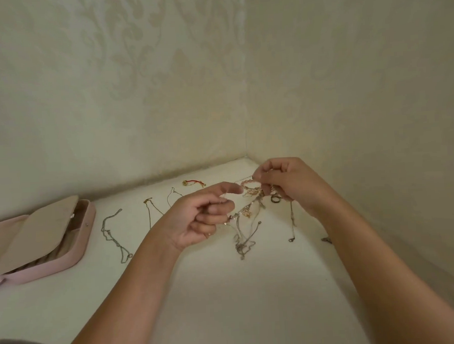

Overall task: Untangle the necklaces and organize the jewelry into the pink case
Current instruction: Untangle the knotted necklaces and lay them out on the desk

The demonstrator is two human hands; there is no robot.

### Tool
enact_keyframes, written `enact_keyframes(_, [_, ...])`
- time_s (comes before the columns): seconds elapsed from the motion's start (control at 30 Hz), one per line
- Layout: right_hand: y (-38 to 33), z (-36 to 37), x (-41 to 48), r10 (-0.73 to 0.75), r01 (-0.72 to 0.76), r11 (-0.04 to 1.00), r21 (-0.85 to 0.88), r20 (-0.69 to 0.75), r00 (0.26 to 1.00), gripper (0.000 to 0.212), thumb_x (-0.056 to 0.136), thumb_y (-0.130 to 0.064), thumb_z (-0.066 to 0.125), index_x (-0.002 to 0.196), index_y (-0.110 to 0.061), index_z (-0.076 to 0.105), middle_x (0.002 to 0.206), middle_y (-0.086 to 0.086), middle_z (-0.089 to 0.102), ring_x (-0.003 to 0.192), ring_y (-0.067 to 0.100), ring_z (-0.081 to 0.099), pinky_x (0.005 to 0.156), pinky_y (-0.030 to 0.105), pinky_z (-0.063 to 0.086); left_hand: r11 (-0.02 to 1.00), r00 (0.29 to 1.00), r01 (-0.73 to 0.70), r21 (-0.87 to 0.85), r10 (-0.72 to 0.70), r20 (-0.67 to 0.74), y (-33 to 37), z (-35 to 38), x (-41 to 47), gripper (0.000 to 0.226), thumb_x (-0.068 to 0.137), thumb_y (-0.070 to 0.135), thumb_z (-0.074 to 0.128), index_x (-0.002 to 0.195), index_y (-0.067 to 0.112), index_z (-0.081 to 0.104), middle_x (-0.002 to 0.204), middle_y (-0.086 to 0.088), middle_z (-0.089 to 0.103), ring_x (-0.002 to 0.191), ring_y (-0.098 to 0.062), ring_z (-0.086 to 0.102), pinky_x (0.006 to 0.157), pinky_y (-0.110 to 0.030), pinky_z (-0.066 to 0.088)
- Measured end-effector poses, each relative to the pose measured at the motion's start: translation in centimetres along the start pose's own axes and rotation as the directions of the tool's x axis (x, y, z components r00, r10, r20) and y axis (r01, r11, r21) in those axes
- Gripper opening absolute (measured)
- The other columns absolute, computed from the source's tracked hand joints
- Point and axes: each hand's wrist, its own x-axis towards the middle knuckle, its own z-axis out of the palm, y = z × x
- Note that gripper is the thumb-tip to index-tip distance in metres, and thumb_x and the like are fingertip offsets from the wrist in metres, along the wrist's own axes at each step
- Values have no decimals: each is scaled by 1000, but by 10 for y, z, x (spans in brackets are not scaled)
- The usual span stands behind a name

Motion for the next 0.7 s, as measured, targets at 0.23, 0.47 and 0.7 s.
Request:
enact_keyframes(0.23, [0,6,6,148,-78,909,409,-141,979,40,101,-34,43,70,-10,51,53,1,50,33,6,25,36,19,16,998,801,34,-59,8,599,-1,-16,-5,50,91,34,59,130,3,49,94,-3,61,49,0,44,36,-8,37])
enact_keyframes(0.47, [18,-26,12,246,-218,947,235,-97,964,43,101,-33,44,68,-10,57,65,7,63,46,10,48,42,19,32,976,799,-34,-216,156,581,11,-48,-11,59,92,34,56,133,-5,39,100,-12,59,58,-7,42,46,-13,39])
enact_keyframes(0.7, [18,-20,12,255,-298,730,615,160,954,53,97,-38,46,48,-16,47,64,4,65,74,19,68,87,35,54,947,844,-78,-312,230,485,17,-67,-13,70,95,40,47,148,1,24,98,-19,56,65,-13,40,57,-21,42])
